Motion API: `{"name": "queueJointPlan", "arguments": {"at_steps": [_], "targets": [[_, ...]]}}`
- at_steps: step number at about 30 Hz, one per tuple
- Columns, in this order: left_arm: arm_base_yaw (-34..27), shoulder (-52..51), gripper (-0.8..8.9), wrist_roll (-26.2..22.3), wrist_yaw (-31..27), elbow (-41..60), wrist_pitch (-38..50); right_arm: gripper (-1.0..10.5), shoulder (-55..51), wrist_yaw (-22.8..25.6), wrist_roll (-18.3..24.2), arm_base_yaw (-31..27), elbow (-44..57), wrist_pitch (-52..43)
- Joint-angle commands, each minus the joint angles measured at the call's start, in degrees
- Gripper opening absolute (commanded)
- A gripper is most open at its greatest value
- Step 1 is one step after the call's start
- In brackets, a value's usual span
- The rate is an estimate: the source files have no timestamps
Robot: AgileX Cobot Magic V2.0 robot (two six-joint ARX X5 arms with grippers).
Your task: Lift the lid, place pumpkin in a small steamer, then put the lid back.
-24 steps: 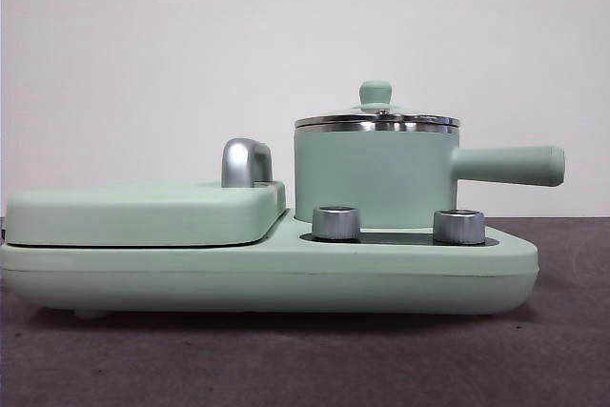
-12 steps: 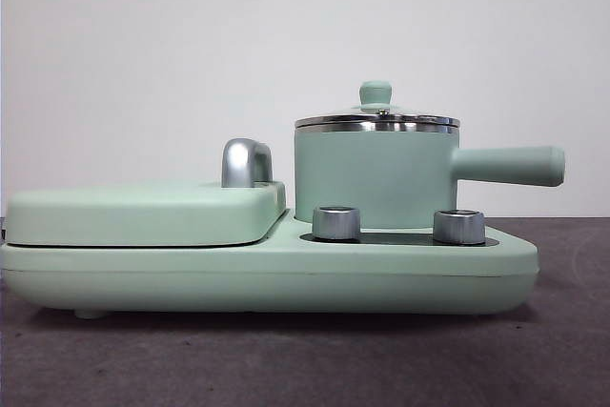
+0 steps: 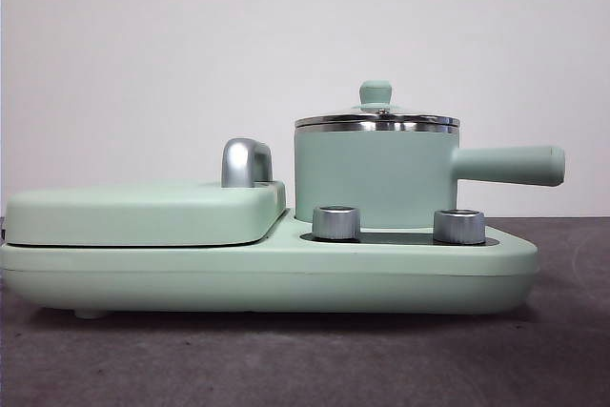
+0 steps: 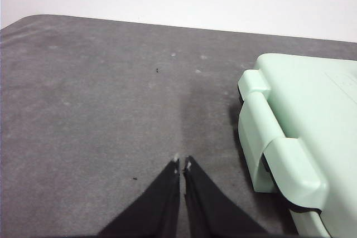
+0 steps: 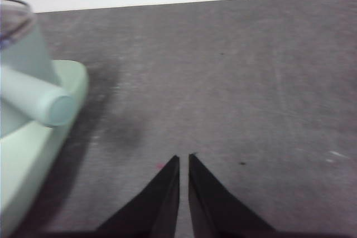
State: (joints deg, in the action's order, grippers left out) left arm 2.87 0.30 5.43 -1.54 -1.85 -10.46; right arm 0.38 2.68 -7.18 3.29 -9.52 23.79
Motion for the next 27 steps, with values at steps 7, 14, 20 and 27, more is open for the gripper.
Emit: {"name": "queueJointPlan", "arguments": {"at_steps": [7, 14, 20, 27], "targets": [[0.0, -0.1, 0.19, 0.0, -0.2, 1.1, -0.3, 0.2, -0.2, 1.7, 2.1, 0.0, 3.2, -2.5], [0.0, -0.1, 0.19, 0.0, -0.2, 1.0, -0.2, 0.2, -0.2, -6.1, 2.2, 0.0, 8.0, -11.8], [0.0, -0.1, 0.19, 0.0, -0.2, 1.0, -0.3, 0.2, -0.2, -7.0, 2.2, 0.0, 8.9, -14.0], [0.0, -0.1, 0.19, 0.0, -0.2, 1.0, -0.3, 0.2, -0.2, -7.0, 2.2, -0.2, 8.9, -14.9]]}}
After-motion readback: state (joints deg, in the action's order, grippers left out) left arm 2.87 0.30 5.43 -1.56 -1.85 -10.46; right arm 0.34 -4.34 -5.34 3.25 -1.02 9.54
